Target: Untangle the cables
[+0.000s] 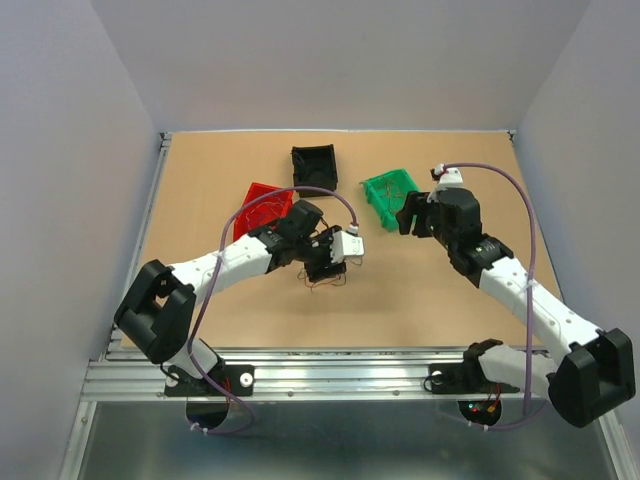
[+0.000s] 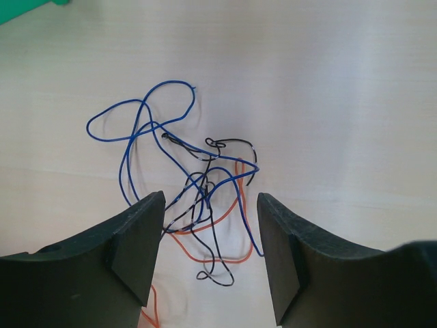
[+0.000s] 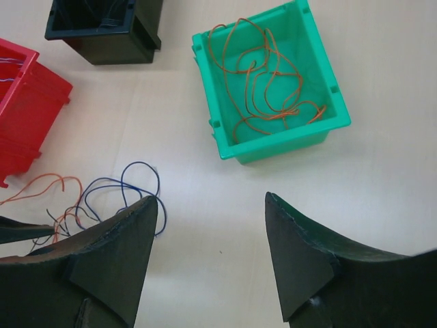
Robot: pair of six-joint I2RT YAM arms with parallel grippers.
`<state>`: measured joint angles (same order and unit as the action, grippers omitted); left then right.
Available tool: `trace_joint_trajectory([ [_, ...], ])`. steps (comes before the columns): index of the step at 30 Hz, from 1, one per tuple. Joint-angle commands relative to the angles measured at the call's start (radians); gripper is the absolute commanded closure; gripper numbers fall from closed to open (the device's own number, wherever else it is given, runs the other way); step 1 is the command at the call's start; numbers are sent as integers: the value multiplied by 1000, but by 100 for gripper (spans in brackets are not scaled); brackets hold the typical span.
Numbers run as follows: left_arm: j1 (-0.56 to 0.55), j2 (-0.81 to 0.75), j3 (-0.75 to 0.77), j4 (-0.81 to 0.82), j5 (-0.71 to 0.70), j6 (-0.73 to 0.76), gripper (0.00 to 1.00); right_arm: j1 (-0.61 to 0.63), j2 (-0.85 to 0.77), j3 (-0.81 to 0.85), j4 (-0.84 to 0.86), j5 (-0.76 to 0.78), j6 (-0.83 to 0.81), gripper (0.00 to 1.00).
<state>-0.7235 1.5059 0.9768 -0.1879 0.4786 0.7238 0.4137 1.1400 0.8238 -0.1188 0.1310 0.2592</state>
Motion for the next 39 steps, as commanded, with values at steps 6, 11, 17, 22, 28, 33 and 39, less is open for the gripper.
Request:
trace_joint_trajectory([
  [6,-45,19,-30,44,-33,80,36,2,-134,-54,57,15,-6,29],
  [11,-62,140,22,76,-80,42,47,4,-146,-58,61,12,-5,29],
  [17,-74,179,79,90,-95,-4,100,2,-158,-72,62,36,3,29],
  [22,-67,24,22,85,-60,-21,100,2,-161,-84,64,27,-8,33],
  [28,-60,-141,66,27,17,-127,100,2,-126,-112,157,-100,-81,34],
  [33,-60,-200,131,1,26,-175,100,2,-98,-136,266,-315,-159,21],
  [39,-48,-291,94,51,28,-215,100,2,-144,-238,510,-645,-167,18],
])
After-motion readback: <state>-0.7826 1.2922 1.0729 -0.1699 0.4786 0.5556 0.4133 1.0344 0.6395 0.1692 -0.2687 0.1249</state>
